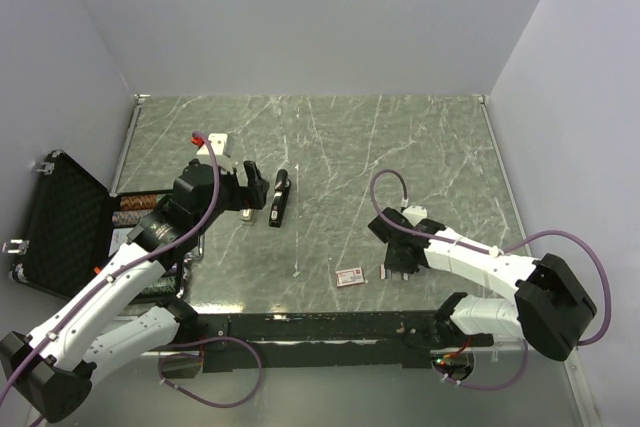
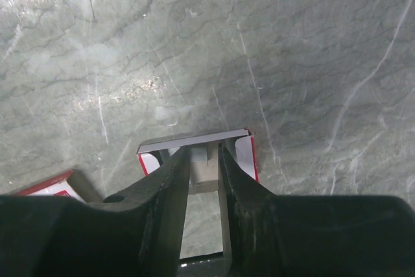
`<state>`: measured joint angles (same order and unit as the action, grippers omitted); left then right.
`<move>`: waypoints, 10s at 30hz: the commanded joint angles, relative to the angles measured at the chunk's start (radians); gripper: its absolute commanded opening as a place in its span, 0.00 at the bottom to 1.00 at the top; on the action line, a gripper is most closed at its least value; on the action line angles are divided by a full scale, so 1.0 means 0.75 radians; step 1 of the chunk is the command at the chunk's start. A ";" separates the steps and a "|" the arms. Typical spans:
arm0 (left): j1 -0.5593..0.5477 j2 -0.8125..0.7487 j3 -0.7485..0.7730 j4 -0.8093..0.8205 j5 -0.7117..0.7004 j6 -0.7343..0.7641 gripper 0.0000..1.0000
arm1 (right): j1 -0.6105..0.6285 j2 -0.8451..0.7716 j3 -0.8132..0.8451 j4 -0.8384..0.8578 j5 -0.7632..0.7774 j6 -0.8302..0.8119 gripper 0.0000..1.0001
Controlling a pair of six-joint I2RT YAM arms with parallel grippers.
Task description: Unload the staples from the stapler
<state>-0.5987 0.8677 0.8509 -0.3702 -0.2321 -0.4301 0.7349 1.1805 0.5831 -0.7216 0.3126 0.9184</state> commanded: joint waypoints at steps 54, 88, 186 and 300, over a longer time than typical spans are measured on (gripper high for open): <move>0.082 -0.183 -0.055 0.083 -0.198 0.003 0.99 | 0.587 0.663 0.634 0.526 -0.368 -0.648 0.54; 0.093 -0.175 -0.053 0.089 -0.177 0.001 0.99 | 0.644 0.807 0.703 0.486 -0.237 -0.617 0.46; 0.097 -0.118 -0.053 0.093 -0.124 -0.007 0.99 | 0.223 -0.091 0.000 -0.110 0.105 0.076 0.19; 0.125 -0.095 -0.050 0.105 -0.044 -0.007 0.99 | 0.100 -0.069 -0.053 -0.011 0.080 0.050 0.00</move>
<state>-0.5091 0.8024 0.8062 -0.3340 -0.2737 -0.4316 0.8135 1.1511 0.5495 -0.7357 0.3717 0.9455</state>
